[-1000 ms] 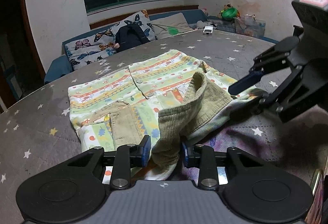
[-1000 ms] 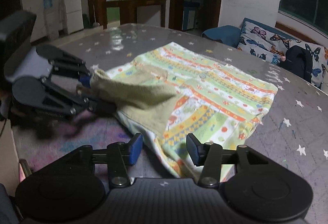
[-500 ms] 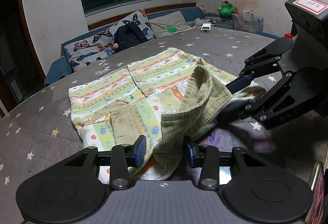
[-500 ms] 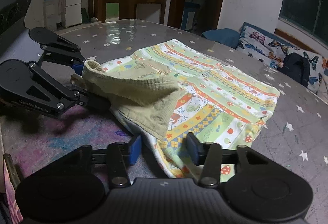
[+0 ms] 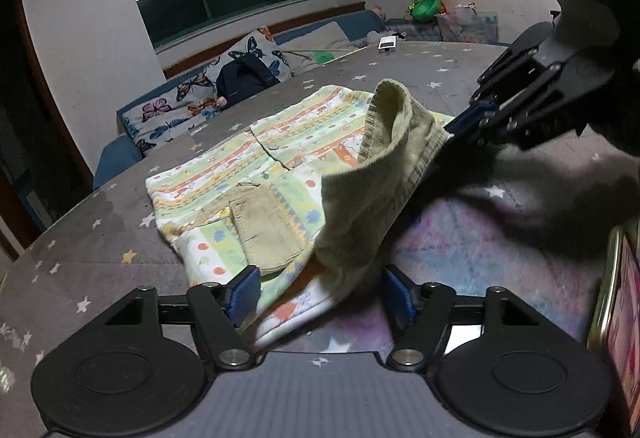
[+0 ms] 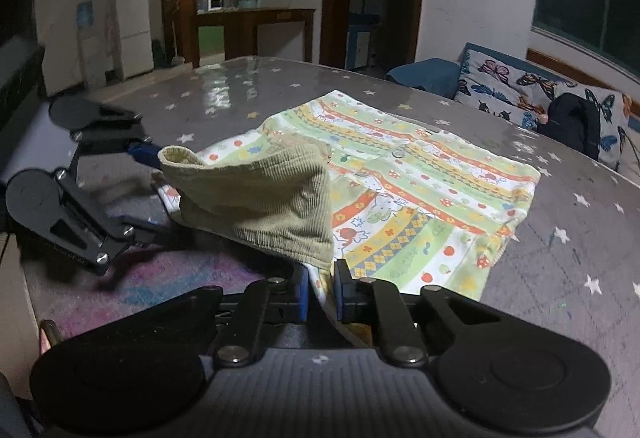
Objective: Fold clothes
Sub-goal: 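Lift the hem with both tools and fold it toward the collar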
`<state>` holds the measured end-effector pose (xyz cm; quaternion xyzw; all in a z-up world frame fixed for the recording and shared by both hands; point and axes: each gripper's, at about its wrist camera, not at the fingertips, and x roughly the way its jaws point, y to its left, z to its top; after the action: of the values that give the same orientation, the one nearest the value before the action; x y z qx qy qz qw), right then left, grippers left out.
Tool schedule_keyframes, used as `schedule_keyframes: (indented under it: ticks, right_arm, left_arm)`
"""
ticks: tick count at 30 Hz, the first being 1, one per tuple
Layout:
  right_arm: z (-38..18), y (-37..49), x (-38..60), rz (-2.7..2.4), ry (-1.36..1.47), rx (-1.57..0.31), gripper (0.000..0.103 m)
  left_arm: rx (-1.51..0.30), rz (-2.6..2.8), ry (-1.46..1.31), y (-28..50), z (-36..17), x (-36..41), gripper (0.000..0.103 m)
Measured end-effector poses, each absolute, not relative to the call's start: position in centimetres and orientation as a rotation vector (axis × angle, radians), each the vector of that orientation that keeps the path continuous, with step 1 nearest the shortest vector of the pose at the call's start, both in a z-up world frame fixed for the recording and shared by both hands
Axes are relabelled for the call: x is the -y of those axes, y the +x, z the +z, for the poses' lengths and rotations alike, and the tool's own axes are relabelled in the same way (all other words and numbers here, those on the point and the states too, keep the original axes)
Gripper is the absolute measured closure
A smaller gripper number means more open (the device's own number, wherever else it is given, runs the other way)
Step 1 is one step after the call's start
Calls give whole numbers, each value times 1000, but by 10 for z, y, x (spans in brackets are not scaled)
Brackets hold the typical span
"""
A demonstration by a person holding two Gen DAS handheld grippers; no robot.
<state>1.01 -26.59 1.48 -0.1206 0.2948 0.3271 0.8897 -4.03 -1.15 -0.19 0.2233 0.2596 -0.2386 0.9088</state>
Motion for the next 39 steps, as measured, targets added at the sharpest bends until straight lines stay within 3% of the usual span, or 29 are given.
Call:
schedule_keyframes:
  ticks: [7, 9, 11, 14, 16, 30, 39]
  right_arm:
    - [23, 5, 273, 670, -216, -589, 97]
    - [26, 3, 274, 668, -202, -586, 98]
    - [29, 3, 275, 665, -199, -580, 98]
    - [29, 2, 273, 666, -208, -577, 98]
    - [28, -1, 271, 673, -226, -580, 99]
    - [68, -95, 296, 796, -267, -580, 100]
    - [105, -55, 294, 789, -279, -542, 101]
  left_arm:
    - [-485, -463, 523, -36, -5, 15, 30]
    - [-485, -480, 524, -32, -6, 16, 47]
    - [-494, -491, 519, -29, -6, 17, 70]
    - [-495, -487, 522, -30, -8, 18, 87]
    - [-483, -481, 532, -36, -8, 18, 91]
    - [-494, -607, 448, -146, 50, 5, 94]
    - [-457, -552, 458, -92, 76, 10, 97]
